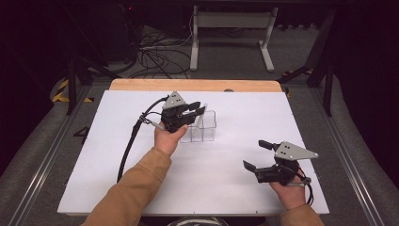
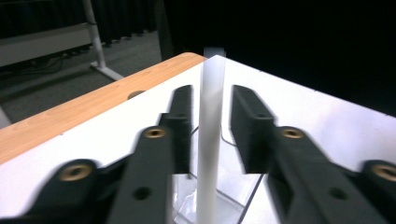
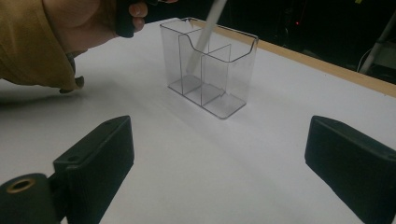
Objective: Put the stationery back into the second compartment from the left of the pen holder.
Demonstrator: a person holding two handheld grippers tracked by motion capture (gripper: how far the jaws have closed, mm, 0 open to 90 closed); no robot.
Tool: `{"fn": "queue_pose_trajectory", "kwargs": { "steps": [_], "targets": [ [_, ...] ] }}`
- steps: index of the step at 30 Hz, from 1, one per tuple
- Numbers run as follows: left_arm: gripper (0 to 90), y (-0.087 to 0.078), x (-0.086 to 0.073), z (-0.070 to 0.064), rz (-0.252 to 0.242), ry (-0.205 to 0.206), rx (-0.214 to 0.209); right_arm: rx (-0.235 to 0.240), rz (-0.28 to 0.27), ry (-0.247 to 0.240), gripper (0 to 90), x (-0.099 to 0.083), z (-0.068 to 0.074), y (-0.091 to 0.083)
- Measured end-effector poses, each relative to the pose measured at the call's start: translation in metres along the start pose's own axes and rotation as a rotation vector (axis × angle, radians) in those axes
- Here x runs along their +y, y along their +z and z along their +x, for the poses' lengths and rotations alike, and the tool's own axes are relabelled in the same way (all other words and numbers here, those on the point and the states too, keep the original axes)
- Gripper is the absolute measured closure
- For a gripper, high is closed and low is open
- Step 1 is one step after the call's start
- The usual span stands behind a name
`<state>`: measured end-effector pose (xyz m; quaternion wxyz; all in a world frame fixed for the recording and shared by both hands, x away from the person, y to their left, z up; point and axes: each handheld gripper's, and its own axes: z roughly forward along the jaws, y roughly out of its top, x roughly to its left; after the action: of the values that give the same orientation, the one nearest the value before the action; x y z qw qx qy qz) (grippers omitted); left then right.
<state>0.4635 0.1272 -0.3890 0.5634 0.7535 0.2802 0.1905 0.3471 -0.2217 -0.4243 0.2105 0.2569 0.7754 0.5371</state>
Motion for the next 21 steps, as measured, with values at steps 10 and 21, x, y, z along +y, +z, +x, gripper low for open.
{"fn": "queue_pose_trajectory", "kwargs": {
  "steps": [10,21],
  "targets": [
    [52.7,-0.034,0.000,-0.010,-0.019,0.043,0.033,-0.003,-0.002,0.000,8.9,0.000,0.000,0.000],
    [37.7,-0.073,0.000,-0.019,-0.033,0.058,0.014,-0.003,-0.001,-0.001,8.9,0.000,0.001,0.000]
  ]
}}
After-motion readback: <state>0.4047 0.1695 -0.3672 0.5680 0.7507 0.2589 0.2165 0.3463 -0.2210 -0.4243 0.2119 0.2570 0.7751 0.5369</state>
